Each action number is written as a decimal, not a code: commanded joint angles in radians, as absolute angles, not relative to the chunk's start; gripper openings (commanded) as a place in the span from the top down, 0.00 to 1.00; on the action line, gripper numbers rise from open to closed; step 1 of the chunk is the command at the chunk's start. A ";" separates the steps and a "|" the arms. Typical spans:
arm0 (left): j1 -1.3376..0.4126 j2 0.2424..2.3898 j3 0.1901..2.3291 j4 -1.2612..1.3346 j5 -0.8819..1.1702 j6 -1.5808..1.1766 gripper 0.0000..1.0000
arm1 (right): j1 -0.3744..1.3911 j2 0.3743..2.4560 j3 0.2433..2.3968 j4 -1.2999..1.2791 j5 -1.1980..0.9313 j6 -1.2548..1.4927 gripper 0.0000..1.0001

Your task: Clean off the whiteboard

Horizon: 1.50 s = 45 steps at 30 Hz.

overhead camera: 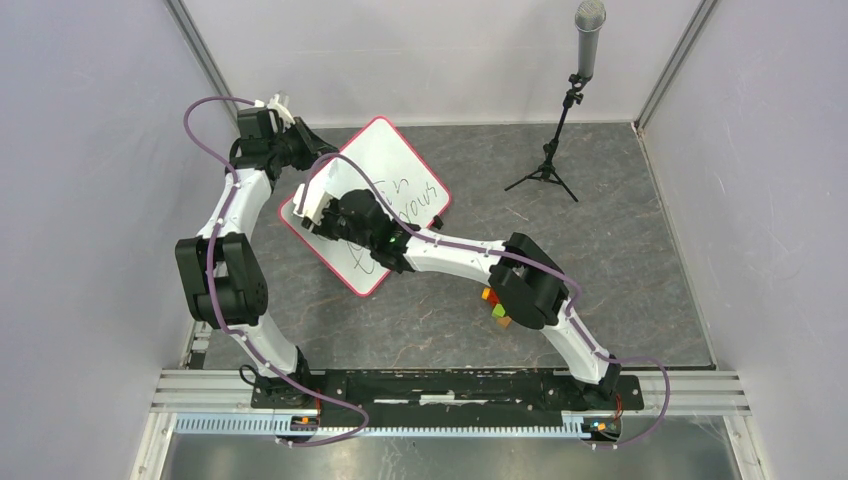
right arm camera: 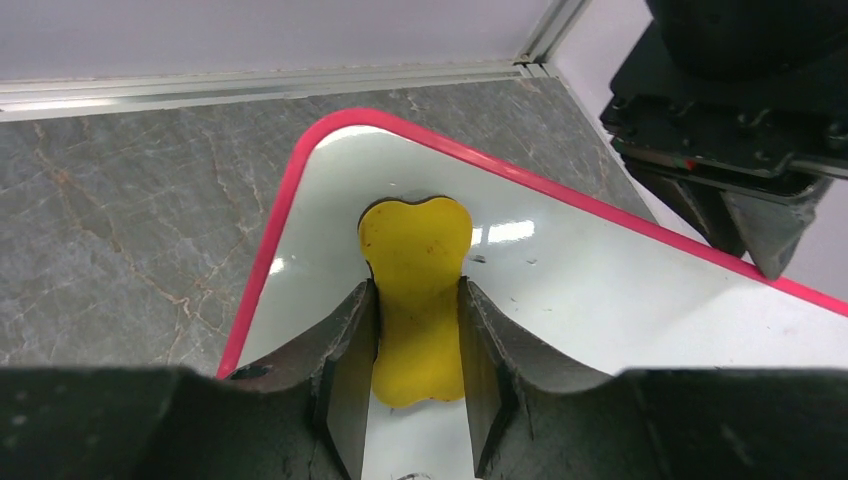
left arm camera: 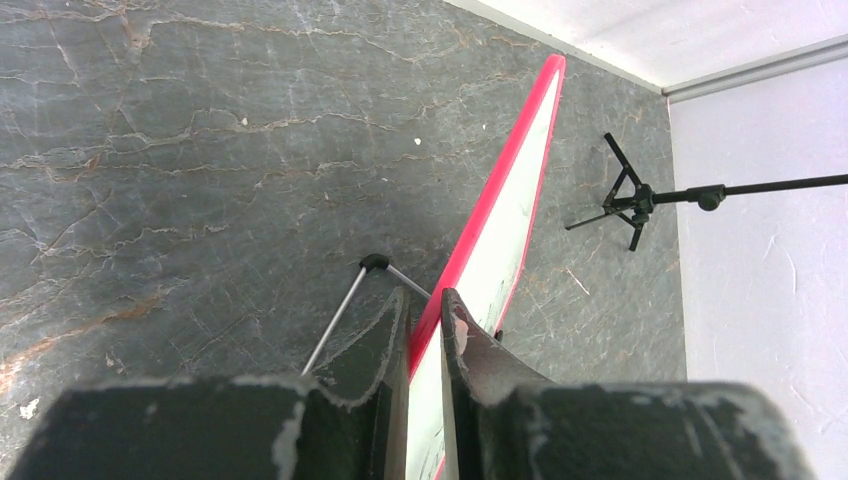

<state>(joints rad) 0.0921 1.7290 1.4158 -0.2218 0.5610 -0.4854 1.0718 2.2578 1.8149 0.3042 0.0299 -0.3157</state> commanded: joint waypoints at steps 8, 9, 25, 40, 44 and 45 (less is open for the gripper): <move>0.072 1.693 1.427 -0.279 0.596 -0.503 0.80 | 1.100 2.240 1.767 0.175 -0.086 -0.385 0.62; 0.071 1.693 1.427 -0.279 0.595 -0.504 0.80 | 1.101 2.228 1.747 0.166 -0.087 -0.388 0.62; 0.072 1.698 1.427 -0.279 0.601 -0.510 0.80 | 1.048 2.105 1.503 0.178 0.058 -0.314 0.64; 0.070 1.692 1.427 -0.278 0.606 -0.517 0.80 | 0.953 2.132 1.620 0.189 0.085 -0.092 0.64; 0.071 1.691 1.425 -0.278 0.604 -0.514 0.80 | 0.991 2.204 1.750 0.134 0.078 -0.147 0.64; 0.071 1.689 1.425 -0.277 0.605 -0.516 0.80 | 1.000 2.216 1.771 0.124 0.072 -0.162 0.64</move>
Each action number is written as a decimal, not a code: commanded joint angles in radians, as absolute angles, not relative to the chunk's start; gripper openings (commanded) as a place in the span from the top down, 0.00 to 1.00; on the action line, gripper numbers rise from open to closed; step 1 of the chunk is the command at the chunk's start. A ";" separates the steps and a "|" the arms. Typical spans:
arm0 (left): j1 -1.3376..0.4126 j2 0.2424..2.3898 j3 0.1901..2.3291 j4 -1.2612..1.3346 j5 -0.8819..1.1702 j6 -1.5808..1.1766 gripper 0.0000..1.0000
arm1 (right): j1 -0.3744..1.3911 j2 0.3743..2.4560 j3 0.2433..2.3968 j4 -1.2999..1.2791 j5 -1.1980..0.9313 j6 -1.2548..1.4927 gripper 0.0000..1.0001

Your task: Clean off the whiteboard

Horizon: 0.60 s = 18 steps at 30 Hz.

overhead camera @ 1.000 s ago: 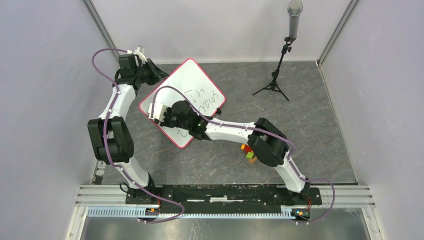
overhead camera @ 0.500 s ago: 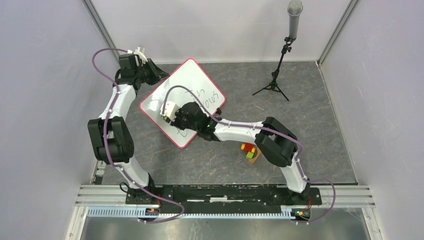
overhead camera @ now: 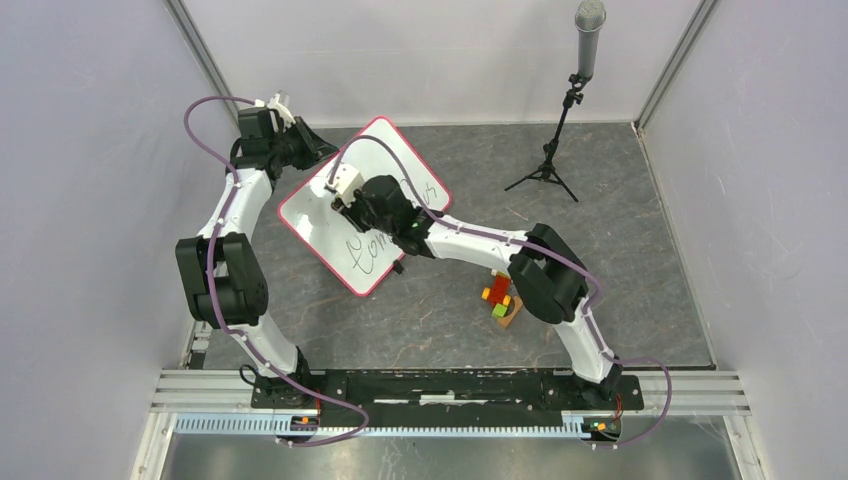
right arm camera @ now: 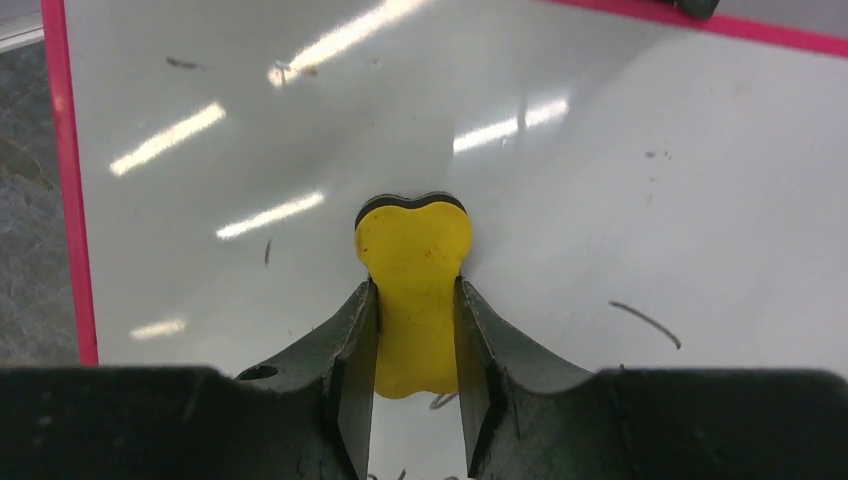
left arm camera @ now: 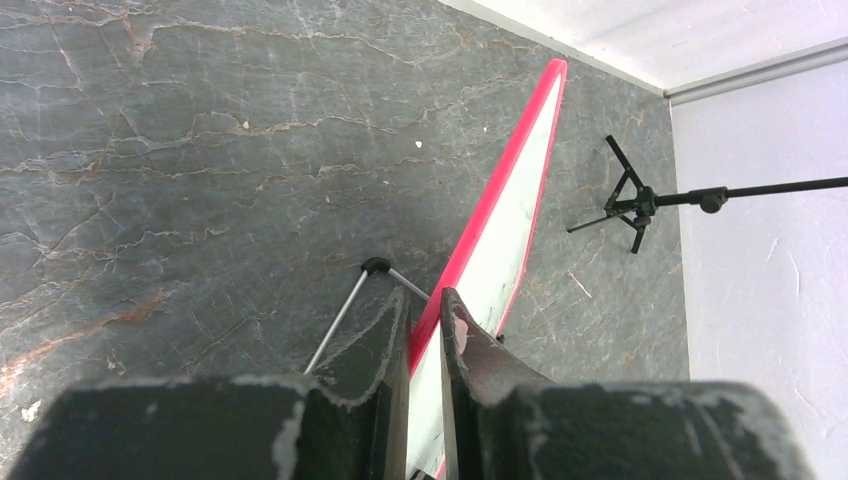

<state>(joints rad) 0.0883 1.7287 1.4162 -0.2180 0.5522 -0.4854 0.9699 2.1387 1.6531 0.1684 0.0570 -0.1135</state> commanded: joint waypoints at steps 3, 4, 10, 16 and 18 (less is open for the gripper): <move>0.071 1.686 1.425 -0.278 0.603 -0.515 0.80 | 1.036 2.236 1.804 0.117 0.038 -0.204 0.63; 0.071 1.684 1.425 -0.278 0.603 -0.514 0.81 | 1.049 2.236 1.800 0.120 0.025 -0.215 0.63; 0.070 1.682 1.427 -0.277 0.604 -0.515 0.80 | 1.084 2.201 1.698 0.178 0.003 -0.206 0.63; 0.071 1.677 1.423 -0.279 0.603 -0.513 0.80 | 1.054 2.184 1.657 0.197 0.166 -0.135 0.63; 0.071 1.678 1.423 -0.278 0.603 -0.513 0.80 | 1.033 2.169 1.627 0.200 0.228 -0.105 0.63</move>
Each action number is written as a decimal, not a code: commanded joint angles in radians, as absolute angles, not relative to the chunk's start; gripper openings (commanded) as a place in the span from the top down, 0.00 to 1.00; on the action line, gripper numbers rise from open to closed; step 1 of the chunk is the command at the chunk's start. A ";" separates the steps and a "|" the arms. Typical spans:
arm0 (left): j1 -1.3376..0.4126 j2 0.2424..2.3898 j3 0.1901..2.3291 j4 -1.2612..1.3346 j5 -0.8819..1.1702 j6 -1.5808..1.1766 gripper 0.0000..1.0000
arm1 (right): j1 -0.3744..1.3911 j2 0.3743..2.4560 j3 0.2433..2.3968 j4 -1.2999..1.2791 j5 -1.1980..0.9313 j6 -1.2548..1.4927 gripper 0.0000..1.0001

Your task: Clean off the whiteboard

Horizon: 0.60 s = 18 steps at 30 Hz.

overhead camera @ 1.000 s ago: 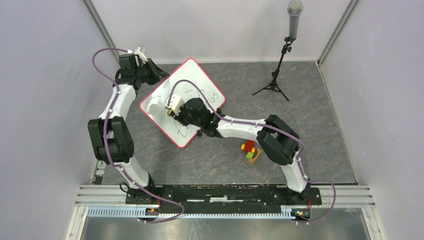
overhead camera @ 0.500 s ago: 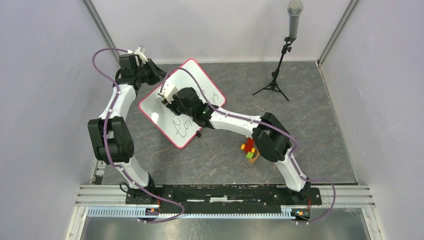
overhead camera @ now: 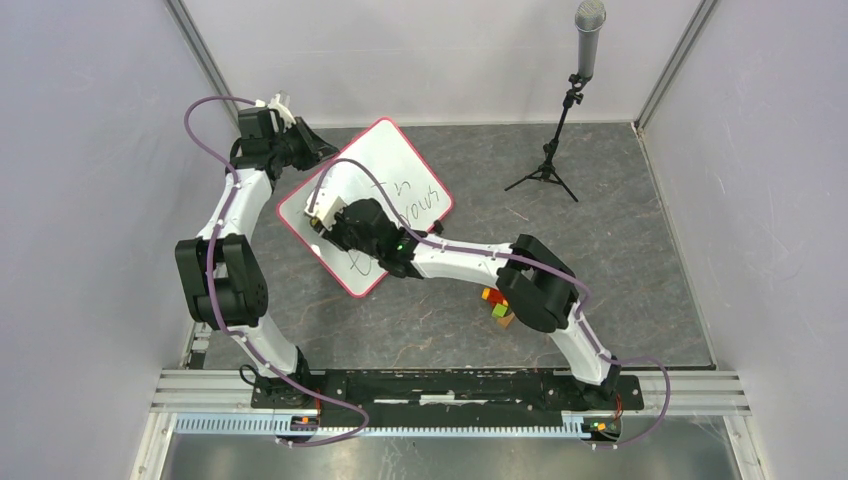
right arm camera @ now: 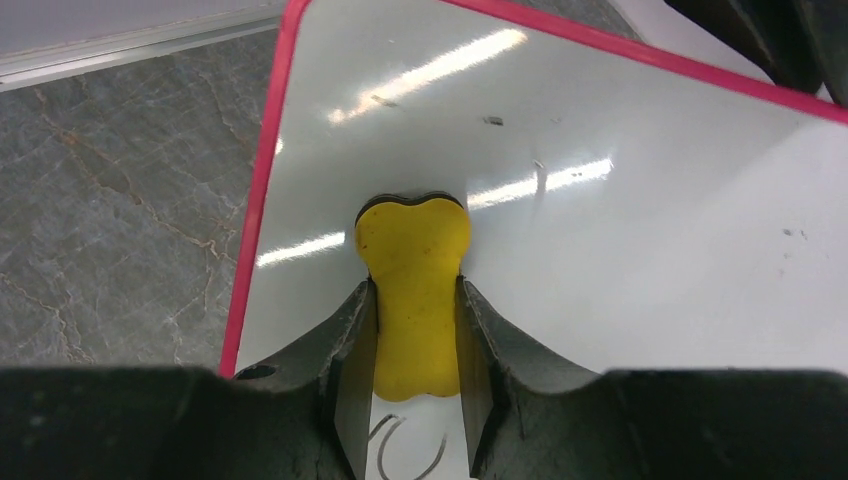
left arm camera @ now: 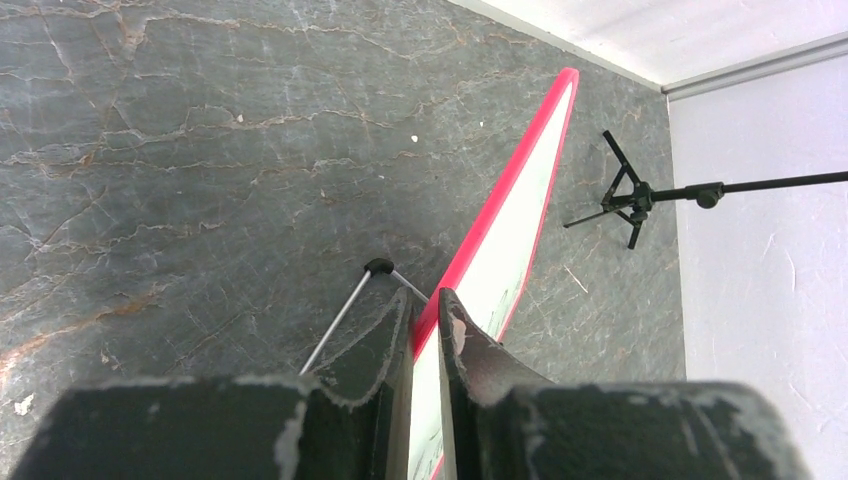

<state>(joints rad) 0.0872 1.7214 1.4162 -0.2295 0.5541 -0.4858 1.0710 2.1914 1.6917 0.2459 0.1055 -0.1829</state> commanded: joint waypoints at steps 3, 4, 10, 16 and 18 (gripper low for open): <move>0.070 1.675 1.422 -0.279 0.604 -0.515 0.81 | 0.996 2.136 1.570 0.220 0.292 -0.053 0.63; 0.070 1.675 1.421 -0.279 0.606 -0.516 0.81 | 0.981 2.123 1.554 0.231 0.293 -0.035 0.63; 0.070 1.672 1.416 -0.278 0.609 -0.521 0.81 | 0.956 2.117 1.582 0.235 0.242 -0.061 0.62; 0.055 1.670 1.412 -0.279 0.609 -0.523 0.82 | 0.972 2.188 1.740 0.178 0.161 -0.122 0.62; 0.050 1.667 1.410 -0.279 0.609 -0.524 0.82 | 0.983 2.215 1.790 0.160 0.154 -0.148 0.62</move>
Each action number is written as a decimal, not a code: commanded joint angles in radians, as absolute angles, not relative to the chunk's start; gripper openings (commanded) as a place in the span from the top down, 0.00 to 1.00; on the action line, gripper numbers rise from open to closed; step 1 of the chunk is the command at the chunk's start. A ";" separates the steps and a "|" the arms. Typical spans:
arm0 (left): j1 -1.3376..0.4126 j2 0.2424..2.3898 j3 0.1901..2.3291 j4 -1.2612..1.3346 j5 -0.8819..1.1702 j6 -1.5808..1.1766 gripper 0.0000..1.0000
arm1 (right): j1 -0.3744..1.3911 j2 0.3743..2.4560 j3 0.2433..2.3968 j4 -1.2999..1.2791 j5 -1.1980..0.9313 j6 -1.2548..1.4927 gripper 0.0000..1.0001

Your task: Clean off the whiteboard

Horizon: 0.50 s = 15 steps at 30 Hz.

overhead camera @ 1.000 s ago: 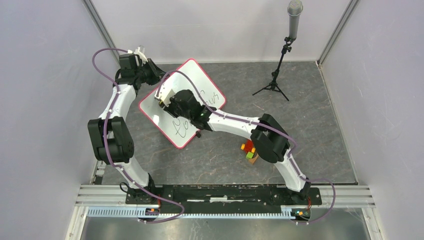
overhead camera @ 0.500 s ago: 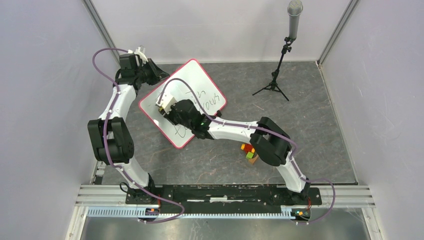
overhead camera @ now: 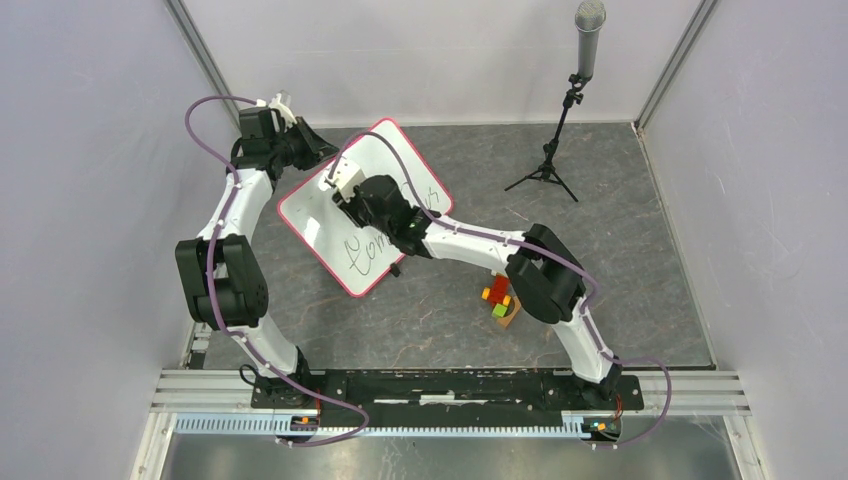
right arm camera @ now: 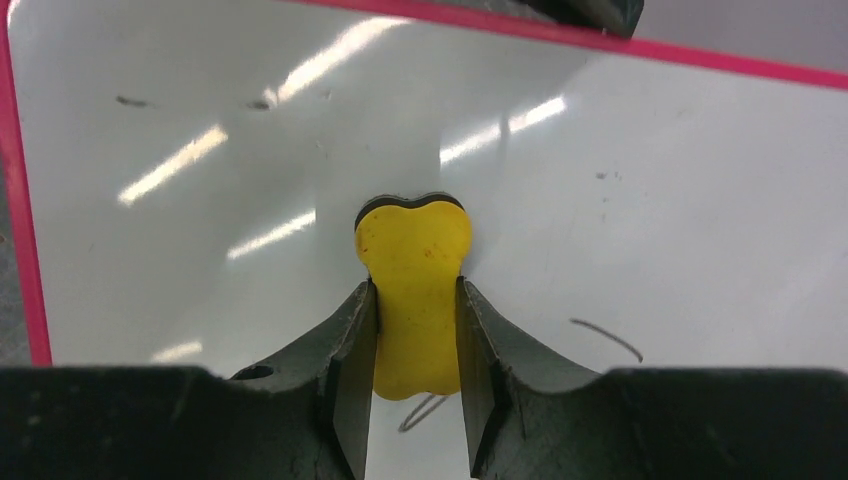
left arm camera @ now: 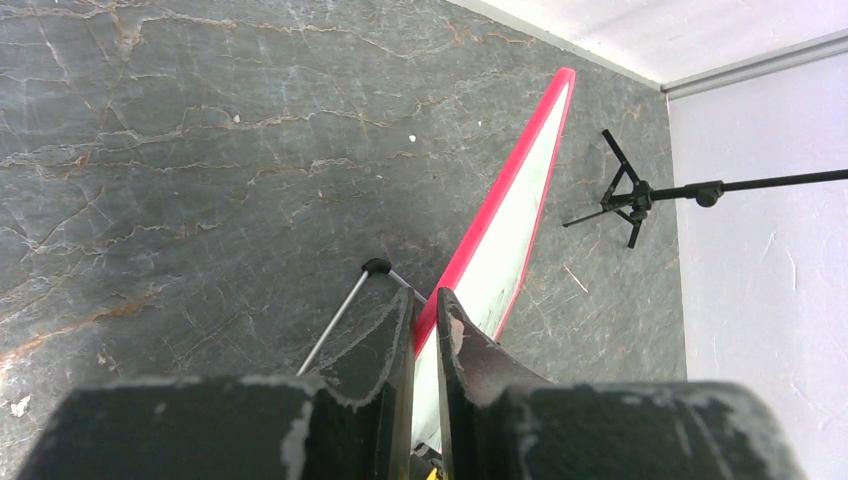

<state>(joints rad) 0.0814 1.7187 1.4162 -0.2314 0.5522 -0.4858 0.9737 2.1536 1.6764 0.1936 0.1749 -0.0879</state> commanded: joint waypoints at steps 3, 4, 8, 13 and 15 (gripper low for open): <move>0.048 1.665 1.411 -0.284 0.606 -0.524 0.83 | 0.999 2.238 1.837 0.150 0.144 -0.177 0.61; 0.047 1.665 1.414 -0.289 0.604 -0.523 0.83 | 1.003 2.243 1.852 0.150 0.138 -0.181 0.61; 0.044 1.662 1.418 -0.301 0.594 -0.515 0.84 | 1.027 2.263 1.910 0.146 0.100 -0.226 0.60; 0.043 1.662 1.425 -0.322 0.582 -0.504 0.84 | 1.063 2.293 1.972 0.138 0.061 -0.299 0.59; 0.042 1.662 1.427 -0.326 0.579 -0.502 0.84 | 1.077 2.307 1.998 0.129 0.042 -0.320 0.59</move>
<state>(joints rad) 0.0685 1.7058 1.4162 -0.2428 0.5354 -0.4858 1.0336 2.2692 1.9259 0.1383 0.1249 -0.2531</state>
